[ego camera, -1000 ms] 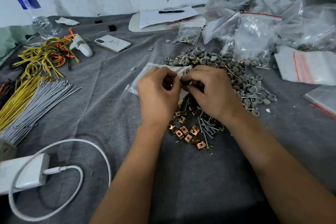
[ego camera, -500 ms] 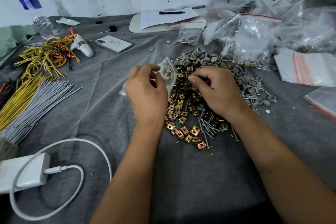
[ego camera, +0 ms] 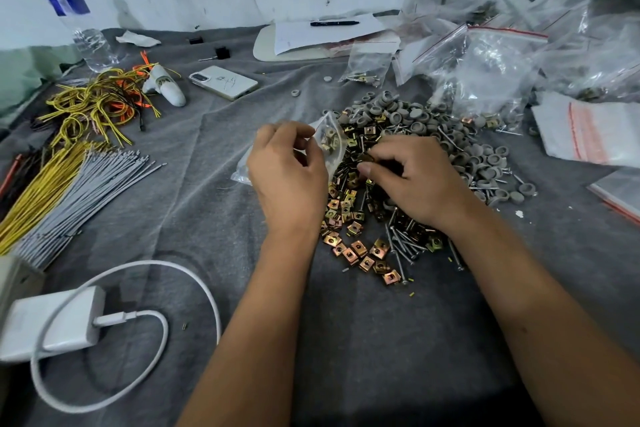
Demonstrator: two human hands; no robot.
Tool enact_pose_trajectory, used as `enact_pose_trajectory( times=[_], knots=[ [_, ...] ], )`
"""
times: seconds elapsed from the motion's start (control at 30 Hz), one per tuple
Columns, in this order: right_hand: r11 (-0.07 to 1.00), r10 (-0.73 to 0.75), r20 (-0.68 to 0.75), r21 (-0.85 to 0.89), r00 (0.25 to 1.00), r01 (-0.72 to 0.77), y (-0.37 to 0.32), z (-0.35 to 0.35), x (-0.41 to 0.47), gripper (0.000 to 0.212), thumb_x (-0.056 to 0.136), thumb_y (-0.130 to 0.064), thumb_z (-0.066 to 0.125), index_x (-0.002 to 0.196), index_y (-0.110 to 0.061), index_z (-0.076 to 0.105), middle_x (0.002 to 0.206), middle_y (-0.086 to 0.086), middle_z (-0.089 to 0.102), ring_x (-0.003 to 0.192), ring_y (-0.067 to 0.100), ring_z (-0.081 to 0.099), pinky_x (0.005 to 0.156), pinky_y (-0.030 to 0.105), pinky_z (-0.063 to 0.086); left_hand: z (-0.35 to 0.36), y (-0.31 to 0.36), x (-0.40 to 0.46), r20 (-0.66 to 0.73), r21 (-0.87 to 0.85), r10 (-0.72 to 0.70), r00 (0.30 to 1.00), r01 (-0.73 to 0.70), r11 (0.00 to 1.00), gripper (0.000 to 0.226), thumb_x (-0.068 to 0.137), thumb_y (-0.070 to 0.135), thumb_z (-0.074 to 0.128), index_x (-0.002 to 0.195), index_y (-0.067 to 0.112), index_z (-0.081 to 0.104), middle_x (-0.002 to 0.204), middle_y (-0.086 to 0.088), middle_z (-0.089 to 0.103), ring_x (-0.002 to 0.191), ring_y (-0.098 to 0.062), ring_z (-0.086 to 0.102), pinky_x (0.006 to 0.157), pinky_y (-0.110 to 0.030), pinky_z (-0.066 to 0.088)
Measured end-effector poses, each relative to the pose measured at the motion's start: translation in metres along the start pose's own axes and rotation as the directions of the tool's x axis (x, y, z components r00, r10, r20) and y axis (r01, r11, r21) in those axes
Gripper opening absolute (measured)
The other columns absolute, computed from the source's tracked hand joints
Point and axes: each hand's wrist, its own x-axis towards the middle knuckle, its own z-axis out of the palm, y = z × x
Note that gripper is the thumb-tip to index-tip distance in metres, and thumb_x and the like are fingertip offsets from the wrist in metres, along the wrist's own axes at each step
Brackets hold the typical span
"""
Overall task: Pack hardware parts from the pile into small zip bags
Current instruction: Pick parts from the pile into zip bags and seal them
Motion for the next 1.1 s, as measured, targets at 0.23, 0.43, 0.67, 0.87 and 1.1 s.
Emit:
enact_pose_trajectory(
  times=[0.23,0.43,0.67,0.87,1.1],
  knots=[
    [0.999,0.035,-0.027,0.012,0.999,-0.035,-0.006,0.004,-0.004,0.039,0.106,-0.031,0.050,0.069,-0.019,0.047,0.057,-0.003,0.048,0.049,0.009,0.041,0.051,0.025,0.031,0.005,0.003,-0.006,0.155,-0.029,0.198,0.968,-0.196,0.980,0.009,0.085,0.000,0.073,0.090,0.006,0.077,0.088,-0.005,0.066,0.073,-0.020,0.064,0.064,-0.041,0.054],
    [0.973,0.070,0.130,-0.227,0.989,-0.039,-0.010,-0.001,0.002,0.037,0.102,-0.034,0.053,0.071,-0.015,0.057,0.060,0.002,0.056,0.053,0.020,0.055,0.061,0.043,0.051,0.009,0.006,-0.010,0.133,-0.052,0.293,0.947,-0.288,0.956,0.009,0.083,-0.004,0.074,0.087,0.004,0.077,0.084,-0.006,0.064,0.070,-0.019,0.061,0.060,-0.038,0.051],
    [0.953,0.101,0.162,-0.298,0.982,-0.049,-0.013,-0.014,0.019,0.047,0.100,-0.051,0.055,0.064,-0.021,0.055,0.059,0.001,0.058,0.052,0.018,0.056,0.051,0.033,0.039,0.010,0.005,-0.008,0.073,-0.079,0.170,0.983,-0.165,0.983,0.012,0.083,-0.002,0.076,0.087,0.009,0.078,0.083,0.001,0.066,0.071,-0.011,0.062,0.066,-0.017,0.049],
    [0.968,0.170,0.044,-0.194,0.985,-0.158,-0.011,-0.029,0.021,0.036,0.095,-0.049,0.066,0.073,-0.019,0.063,0.064,-0.002,0.059,0.056,0.013,0.055,0.053,0.025,0.031,0.009,0.001,-0.003,0.046,-0.160,-0.084,0.995,0.091,0.983,0.014,0.084,0.004,0.075,0.089,0.016,0.079,0.085,0.003,0.072,0.074,-0.009,0.067,0.071,-0.031,0.059],
    [0.981,0.170,0.060,-0.102,0.984,-0.163,-0.024,-0.034,0.024,0.014,0.092,-0.035,0.074,0.079,-0.031,0.070,0.067,-0.017,0.062,0.062,-0.011,0.060,0.053,0.007,0.035,0.011,0.001,-0.005,0.078,-0.142,-0.047,0.996,0.057,0.988,0.015,0.083,0.000,0.075,0.088,0.014,0.079,0.082,0.003,0.071,0.072,-0.009,0.066,0.069,-0.029,0.057]
  ],
)
